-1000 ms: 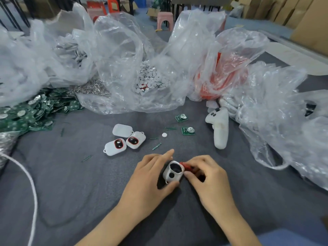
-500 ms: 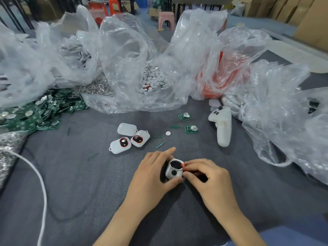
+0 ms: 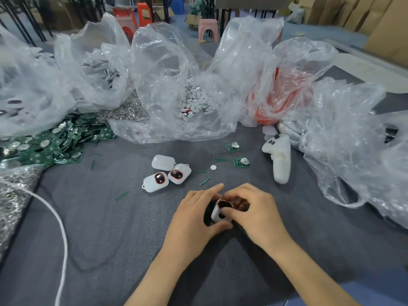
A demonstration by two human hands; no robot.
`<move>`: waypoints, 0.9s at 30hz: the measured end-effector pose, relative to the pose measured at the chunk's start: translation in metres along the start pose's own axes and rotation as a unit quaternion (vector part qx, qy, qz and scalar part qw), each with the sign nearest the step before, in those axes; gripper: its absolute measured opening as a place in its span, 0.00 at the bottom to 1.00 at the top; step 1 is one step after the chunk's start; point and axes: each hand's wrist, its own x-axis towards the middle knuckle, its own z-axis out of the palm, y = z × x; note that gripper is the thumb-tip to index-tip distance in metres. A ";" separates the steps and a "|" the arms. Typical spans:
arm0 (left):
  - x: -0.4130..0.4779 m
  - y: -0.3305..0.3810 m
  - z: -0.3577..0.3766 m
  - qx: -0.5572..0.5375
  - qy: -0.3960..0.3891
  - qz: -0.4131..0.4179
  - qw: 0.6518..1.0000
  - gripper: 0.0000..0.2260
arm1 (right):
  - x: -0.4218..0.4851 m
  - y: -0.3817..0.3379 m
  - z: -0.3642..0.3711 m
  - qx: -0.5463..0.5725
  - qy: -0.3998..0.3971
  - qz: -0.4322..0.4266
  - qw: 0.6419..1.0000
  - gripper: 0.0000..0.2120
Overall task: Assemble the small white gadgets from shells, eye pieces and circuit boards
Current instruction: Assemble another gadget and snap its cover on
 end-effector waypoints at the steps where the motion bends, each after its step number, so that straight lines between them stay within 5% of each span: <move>1: 0.000 -0.001 0.000 0.001 0.001 0.001 1.000 0.34 | -0.001 0.001 0.000 0.008 0.001 0.001 1.000 0.12; 27: -0.002 0.004 -0.003 0.008 -0.003 0.002 1.000 0.29 | -0.010 0.004 0.009 -0.050 0.060 -0.028 0.997 0.10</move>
